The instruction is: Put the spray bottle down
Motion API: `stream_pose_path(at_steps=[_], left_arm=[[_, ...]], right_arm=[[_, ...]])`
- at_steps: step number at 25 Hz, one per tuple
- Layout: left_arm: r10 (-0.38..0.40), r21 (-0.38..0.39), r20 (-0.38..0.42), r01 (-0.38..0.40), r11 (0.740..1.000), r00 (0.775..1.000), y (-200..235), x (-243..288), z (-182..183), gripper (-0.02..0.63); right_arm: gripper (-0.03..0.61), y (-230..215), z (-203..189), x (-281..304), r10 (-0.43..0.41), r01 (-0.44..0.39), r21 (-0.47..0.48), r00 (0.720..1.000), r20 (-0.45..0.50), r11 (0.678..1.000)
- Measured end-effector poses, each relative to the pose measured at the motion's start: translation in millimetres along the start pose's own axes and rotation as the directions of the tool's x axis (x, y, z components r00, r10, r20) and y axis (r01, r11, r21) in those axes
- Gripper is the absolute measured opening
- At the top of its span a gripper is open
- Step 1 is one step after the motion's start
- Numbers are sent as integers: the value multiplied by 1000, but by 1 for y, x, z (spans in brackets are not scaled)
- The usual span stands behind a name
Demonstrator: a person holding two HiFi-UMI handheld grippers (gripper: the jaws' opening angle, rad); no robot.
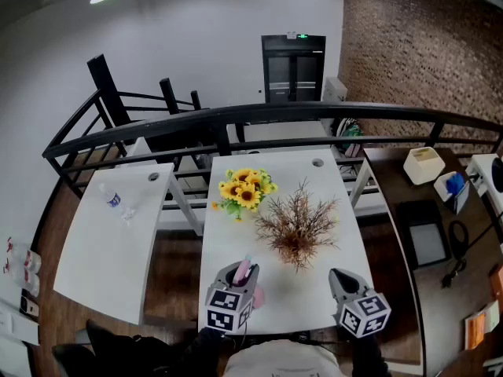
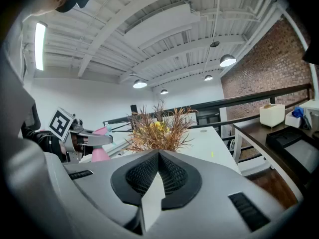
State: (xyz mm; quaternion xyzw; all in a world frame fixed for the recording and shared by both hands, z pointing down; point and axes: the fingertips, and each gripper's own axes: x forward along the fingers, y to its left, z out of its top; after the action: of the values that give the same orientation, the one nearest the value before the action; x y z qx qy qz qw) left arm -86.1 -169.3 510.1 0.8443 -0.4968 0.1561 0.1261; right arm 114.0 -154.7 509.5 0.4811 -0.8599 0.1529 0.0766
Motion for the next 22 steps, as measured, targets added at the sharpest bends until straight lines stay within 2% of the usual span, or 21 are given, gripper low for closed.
stream_pose_path(at_steps=[9,14,22], left_arm=[[143,33,90,-147,989,986,64,47,28,87],[148,102,97,-158,982,984,69,69,29,87],[110,118,96,-121,986,989,53,84,14,87]], right_arm=[[-18,-10,-5,-1,-28,28,5,1000,-10,1000],[-18,-19,-9,-12,-69,70,15,998,-10,997],[-18,-27,-12,-22,-106,106,21,994,-16,994]])
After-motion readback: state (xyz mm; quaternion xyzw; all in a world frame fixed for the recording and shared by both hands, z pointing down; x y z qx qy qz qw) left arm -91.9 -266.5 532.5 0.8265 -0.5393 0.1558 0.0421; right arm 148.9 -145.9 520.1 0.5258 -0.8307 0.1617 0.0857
